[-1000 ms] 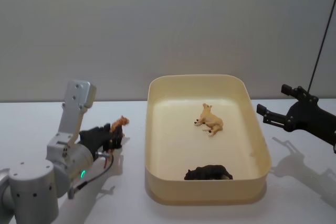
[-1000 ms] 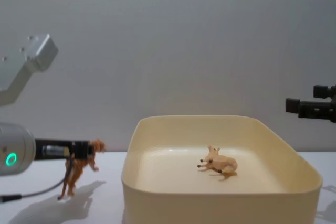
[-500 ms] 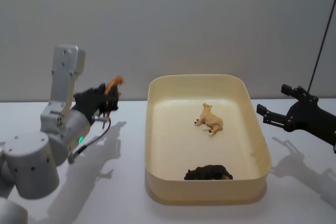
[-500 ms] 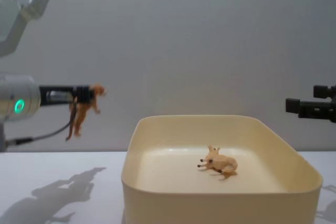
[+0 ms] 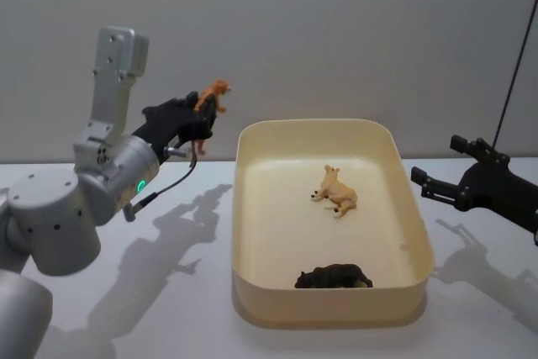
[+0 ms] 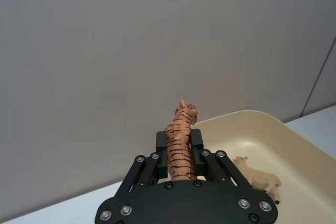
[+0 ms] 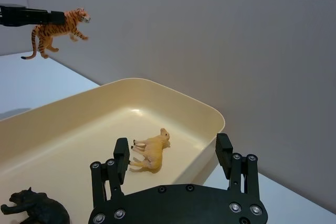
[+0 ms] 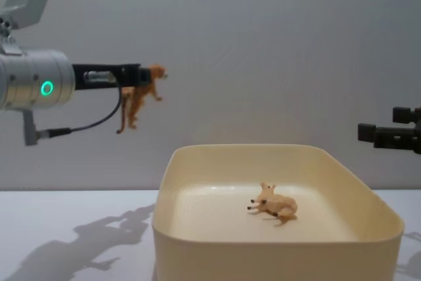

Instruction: Pick up the toy alternately with two hands and place it into the central storage box.

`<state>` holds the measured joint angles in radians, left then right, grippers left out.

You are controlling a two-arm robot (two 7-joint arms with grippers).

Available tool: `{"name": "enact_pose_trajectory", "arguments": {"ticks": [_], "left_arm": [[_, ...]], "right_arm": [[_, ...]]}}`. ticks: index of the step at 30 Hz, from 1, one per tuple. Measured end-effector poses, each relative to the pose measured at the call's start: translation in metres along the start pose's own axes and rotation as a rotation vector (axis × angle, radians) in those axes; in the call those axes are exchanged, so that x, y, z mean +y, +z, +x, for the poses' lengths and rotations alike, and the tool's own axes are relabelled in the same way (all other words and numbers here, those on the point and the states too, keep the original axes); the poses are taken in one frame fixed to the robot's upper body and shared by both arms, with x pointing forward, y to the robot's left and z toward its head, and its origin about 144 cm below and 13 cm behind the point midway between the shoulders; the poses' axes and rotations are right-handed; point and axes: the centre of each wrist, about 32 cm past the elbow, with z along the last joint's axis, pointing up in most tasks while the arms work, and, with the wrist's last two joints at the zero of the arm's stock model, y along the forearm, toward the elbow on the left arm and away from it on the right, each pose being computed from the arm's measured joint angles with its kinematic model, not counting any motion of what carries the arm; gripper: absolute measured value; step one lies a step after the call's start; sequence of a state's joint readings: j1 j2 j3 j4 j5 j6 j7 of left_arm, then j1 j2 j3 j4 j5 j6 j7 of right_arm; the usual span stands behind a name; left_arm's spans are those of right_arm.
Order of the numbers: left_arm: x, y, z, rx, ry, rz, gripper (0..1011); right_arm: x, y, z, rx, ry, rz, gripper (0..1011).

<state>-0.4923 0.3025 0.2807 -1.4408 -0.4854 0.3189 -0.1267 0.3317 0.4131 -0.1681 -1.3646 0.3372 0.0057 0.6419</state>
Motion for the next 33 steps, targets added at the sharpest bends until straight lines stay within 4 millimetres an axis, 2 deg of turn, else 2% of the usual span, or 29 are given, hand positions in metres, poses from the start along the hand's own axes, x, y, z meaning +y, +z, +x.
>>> {"name": "enact_pose_trajectory", "arguments": {"ticks": [21,33], "left_arm": [[-0.028,0.025,0.014,-0.052,-0.311,0.069,239],[-0.051,0.035,0.023,-0.137,-0.504,0.161,240]], "right_arm": [[0.000,0.000,0.000,0.000,0.000,0.000,1001],[0.000,0.000,0.000,0.000,0.000,0.000,1001]]}}
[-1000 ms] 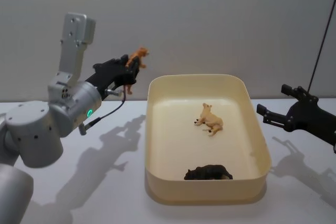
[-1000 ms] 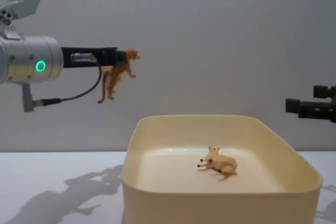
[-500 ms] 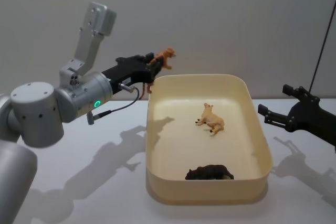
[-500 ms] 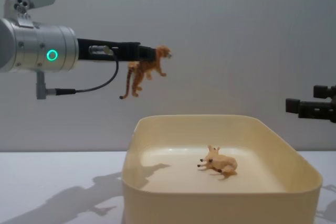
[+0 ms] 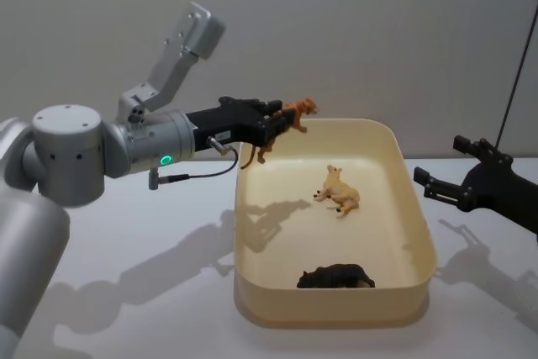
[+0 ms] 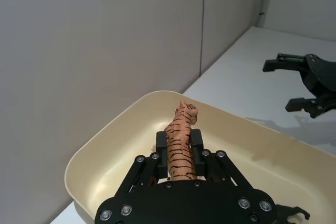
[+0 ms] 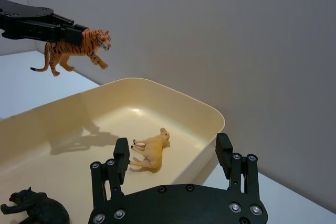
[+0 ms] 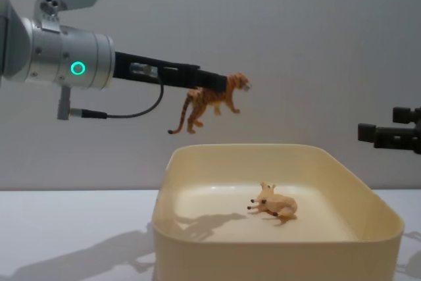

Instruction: Pick up the toy alternately with two hands and place it into the central storage box.

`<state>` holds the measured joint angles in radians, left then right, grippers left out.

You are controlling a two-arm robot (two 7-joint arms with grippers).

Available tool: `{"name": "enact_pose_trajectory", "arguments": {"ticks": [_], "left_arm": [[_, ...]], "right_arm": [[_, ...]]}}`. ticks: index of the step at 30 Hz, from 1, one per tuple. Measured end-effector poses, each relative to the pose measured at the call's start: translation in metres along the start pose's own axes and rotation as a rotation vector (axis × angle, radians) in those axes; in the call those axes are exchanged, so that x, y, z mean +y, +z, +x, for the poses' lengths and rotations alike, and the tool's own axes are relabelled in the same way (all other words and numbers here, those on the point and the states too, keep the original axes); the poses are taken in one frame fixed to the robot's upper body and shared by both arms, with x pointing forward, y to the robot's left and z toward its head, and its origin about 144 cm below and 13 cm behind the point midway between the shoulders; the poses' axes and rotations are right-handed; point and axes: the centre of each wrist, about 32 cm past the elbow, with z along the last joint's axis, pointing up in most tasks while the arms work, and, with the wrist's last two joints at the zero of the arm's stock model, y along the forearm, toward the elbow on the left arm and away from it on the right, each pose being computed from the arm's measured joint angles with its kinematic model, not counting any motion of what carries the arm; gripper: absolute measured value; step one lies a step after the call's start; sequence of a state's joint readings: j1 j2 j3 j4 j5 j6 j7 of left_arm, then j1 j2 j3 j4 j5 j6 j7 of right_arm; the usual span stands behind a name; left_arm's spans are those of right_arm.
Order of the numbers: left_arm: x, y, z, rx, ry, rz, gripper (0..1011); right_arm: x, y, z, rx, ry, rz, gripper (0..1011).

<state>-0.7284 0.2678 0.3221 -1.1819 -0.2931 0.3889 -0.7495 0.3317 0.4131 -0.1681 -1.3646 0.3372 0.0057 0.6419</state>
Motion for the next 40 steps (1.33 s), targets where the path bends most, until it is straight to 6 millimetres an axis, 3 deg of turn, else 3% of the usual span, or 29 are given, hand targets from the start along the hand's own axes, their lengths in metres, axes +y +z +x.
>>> {"name": "enact_pose_trajectory", "arguments": {"ticks": [11,30,35,40], "left_arm": [[-0.011,0.004,0.010,-0.032,-0.087,0.043,280],[-0.018,0.005,0.015,-0.046,-0.139,0.067,879],[-0.019,0.005,0.015,-0.047,-0.143,0.069,992],[-0.019,0.006,0.016,-0.048,-0.146,0.071,1001]], "right_arm": [[0.000,0.000,0.000,0.000,0.000,0.000,1001],[0.000,0.000,0.000,0.000,0.000,0.000,1001],[0.000,0.000,0.000,0.000,0.000,0.000,1001],[0.000,0.000,0.000,0.000,0.000,0.000,1001]]}}
